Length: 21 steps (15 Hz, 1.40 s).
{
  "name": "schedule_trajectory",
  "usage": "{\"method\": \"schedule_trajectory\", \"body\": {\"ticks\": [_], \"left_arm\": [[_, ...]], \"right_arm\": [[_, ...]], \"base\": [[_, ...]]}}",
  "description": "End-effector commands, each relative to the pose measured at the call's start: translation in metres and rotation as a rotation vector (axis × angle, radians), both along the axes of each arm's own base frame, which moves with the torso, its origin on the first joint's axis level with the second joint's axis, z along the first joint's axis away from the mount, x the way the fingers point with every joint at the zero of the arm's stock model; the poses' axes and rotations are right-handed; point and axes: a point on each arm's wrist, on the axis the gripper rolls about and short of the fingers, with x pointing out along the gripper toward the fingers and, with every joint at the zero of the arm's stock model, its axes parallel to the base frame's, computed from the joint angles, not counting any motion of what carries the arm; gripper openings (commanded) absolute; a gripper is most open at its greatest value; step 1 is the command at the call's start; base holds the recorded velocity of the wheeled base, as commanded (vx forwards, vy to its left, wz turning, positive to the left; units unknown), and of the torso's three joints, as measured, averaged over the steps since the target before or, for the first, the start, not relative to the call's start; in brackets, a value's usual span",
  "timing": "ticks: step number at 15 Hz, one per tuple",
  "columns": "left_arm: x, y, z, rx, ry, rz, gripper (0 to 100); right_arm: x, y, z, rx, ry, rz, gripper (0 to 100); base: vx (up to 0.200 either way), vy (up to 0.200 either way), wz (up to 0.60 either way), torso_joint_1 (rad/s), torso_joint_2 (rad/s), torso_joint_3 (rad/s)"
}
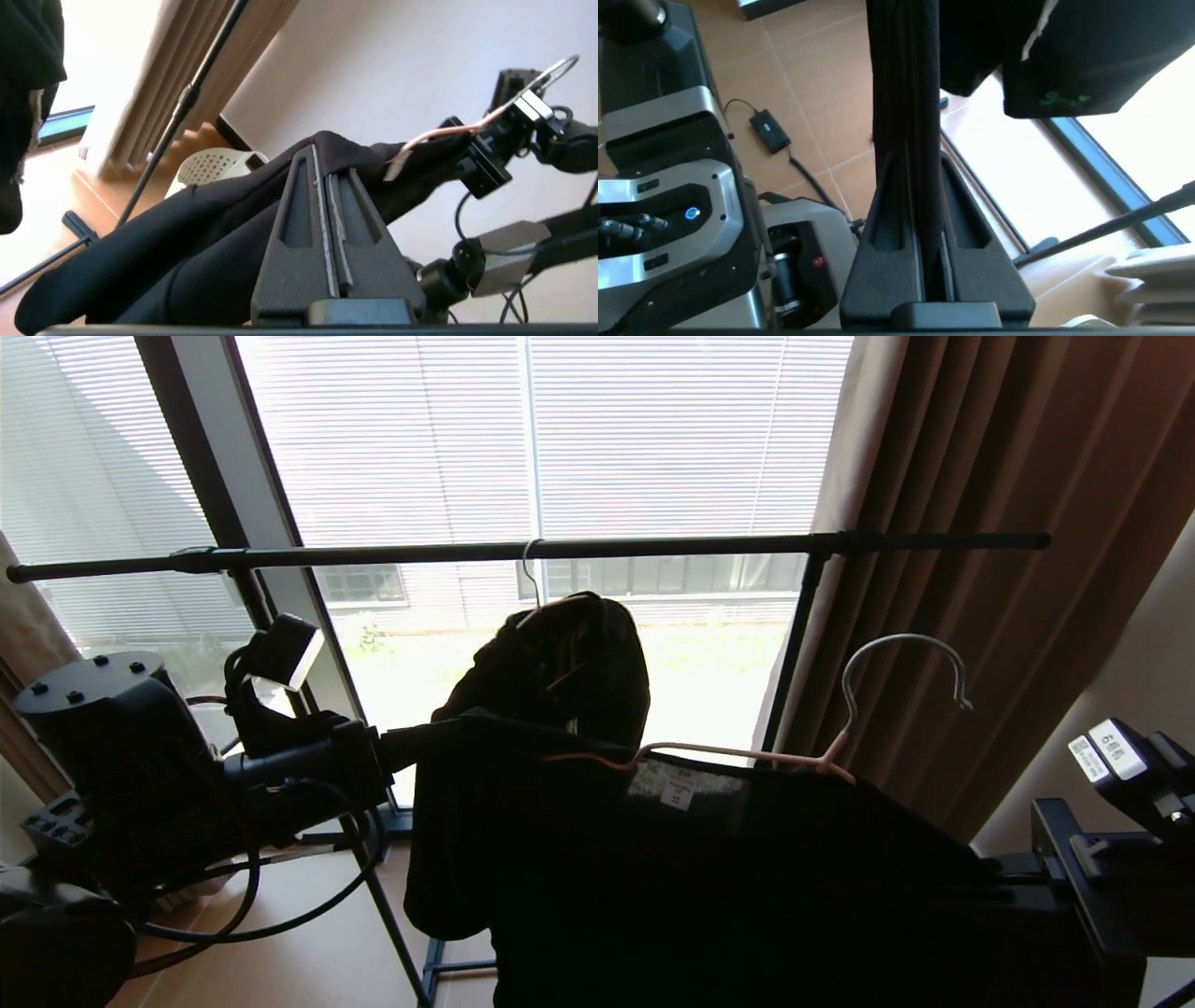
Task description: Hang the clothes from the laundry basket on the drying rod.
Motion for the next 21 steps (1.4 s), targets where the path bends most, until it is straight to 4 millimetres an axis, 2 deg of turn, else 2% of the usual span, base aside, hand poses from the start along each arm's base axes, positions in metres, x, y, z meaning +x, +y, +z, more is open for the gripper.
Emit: {"method": "schedule_trajectory", "body": {"ticks": [1, 5, 8, 11, 14, 18, 21], "left_arm": [[-0.003, -0.007, 0.020, 0.000, -0.055, -0.028, 0], [-0.010, -0.017, 0.024, 0.060, -0.052, -0.074, 0], [-0.013, -0.024, 0.039, 0.086, -0.060, -0.108, 0], [-0.013, -0.027, 0.050, 0.127, -0.057, -0.119, 0], [-0.016, -0.032, 0.050, 0.133, -0.044, -0.140, 0], [-0.028, -0.049, 0.055, 0.149, -0.086, -0.193, 0], [-0.036, -0.058, 0.063, 0.189, -0.122, -0.244, 0]], "right_arm": [[0.012, 0.013, -0.008, 0.004, 0.034, 0.049, 0], [0.025, 0.027, -0.019, 0.000, 0.056, 0.080, 0], [0.034, 0.038, -0.026, 0.008, 0.046, 0.108, 0], [0.030, 0.046, -0.029, 0.011, 0.069, 0.141, 0], [0.025, 0.052, -0.036, 0.002, 0.096, 0.173, 0], [0.033, 0.058, -0.049, 0.003, 0.118, 0.179, 0], [0.036, 0.063, -0.050, 0.027, 0.107, 0.175, 0]], "base": [[0.000, 0.000, 0.00, 0.000, 0.00, 0.000], [0.000, 0.000, 0.00, 0.000, 0.00, 0.000], [0.000, 0.000, 0.00, 0.000, 0.00, 0.000], [0.000, 0.000, 0.00, 0.000, 0.00, 0.000], [0.000, 0.000, 0.00, 0.000, 0.00, 0.000], [0.000, 0.000, 0.00, 0.000, 0.00, 0.000], [0.000, 0.000, 0.00, 0.000, 0.00, 0.000]]}}
